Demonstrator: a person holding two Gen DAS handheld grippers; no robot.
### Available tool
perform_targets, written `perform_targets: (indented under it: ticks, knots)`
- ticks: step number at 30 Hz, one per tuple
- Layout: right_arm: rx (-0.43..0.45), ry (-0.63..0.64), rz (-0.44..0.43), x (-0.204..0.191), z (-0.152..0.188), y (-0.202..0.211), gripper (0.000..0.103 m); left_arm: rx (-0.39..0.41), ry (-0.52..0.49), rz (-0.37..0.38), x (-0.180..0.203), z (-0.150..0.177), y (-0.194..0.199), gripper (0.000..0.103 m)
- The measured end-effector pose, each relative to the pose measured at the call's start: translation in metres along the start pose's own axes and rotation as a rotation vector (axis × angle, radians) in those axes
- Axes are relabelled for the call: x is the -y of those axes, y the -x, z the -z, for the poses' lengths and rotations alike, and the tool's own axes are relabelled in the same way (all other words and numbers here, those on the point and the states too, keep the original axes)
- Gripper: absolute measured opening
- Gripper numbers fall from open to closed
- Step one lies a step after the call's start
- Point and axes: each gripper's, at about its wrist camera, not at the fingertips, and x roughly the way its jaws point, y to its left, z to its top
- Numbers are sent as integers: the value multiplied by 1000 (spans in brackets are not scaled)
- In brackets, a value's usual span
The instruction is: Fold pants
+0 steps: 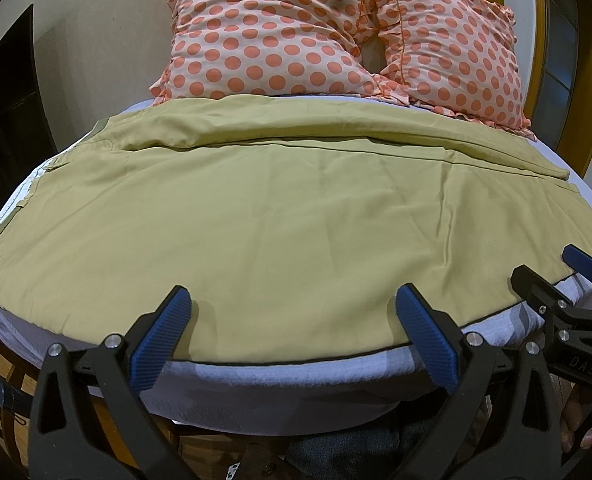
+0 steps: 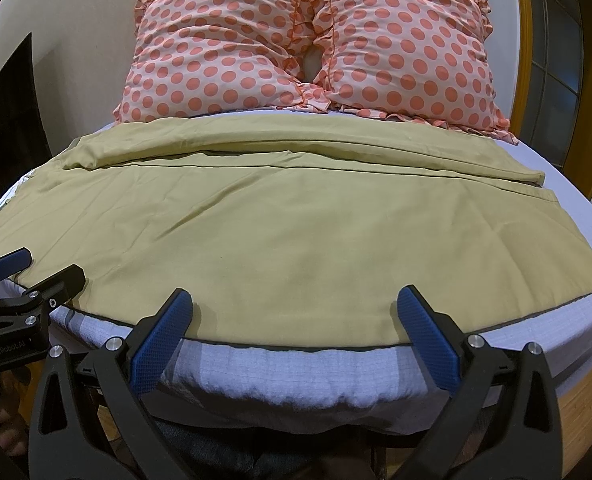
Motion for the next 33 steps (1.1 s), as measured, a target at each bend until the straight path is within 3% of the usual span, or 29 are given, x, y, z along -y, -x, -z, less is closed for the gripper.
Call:
perform_targets:
  ticks: [33]
  knots:
    - [21,1,-4,0,2,1,102,5,-1,-1,0,0,0,101]
